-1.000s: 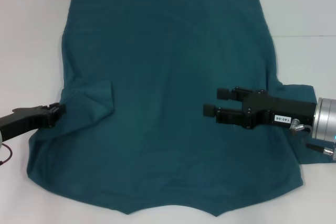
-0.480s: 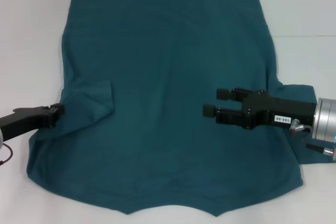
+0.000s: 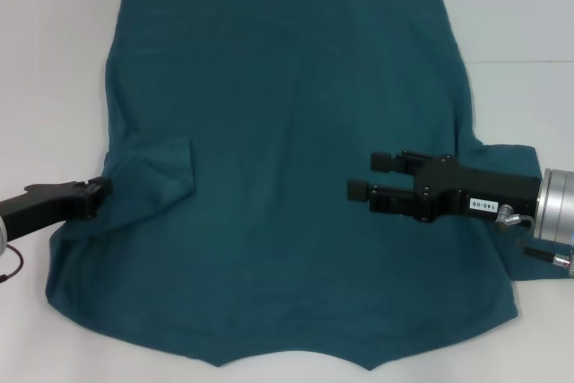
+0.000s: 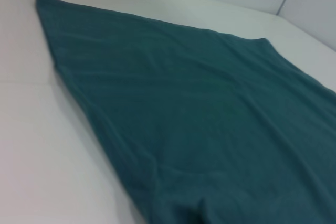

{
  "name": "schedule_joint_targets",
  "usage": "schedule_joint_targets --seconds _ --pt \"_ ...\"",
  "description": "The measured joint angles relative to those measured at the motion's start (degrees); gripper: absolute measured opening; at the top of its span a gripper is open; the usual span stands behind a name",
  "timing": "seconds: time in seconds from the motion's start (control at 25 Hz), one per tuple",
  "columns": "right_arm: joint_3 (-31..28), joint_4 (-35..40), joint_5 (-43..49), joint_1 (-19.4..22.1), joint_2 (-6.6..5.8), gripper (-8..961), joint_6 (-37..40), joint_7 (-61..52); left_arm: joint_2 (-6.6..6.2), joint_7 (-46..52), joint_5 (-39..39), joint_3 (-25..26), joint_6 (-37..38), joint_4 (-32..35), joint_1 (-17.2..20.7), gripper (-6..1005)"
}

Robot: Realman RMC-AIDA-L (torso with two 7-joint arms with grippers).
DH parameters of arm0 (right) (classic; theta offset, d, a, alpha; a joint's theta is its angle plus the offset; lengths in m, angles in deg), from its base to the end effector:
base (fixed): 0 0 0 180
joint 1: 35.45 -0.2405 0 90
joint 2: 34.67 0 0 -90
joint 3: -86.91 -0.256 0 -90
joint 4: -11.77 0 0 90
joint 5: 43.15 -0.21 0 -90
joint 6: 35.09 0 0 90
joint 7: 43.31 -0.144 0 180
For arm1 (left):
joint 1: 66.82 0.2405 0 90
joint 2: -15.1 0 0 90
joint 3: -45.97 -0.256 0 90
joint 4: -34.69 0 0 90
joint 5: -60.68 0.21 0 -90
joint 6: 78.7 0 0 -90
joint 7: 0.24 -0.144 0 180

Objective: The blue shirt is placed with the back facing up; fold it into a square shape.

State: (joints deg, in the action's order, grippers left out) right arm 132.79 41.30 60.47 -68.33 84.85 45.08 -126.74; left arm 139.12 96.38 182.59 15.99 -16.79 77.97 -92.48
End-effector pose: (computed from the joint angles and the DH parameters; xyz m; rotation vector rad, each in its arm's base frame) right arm 0.2464 0.3476 -0.0280 -2.6196 0.8376 0.8336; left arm -0.3403 0.3456 0.0153 -2.0852 -1.1579 -0.4664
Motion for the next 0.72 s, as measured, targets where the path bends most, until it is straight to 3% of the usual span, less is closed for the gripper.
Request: schedule_joint_targets --seconds 0.72 --pt "0.0 0.02 -0.09 -0.08 0.0 824 -0.44 0.12 -0.43 2.21 6.09 -1.29 15.53 2.17 -0.73 40"
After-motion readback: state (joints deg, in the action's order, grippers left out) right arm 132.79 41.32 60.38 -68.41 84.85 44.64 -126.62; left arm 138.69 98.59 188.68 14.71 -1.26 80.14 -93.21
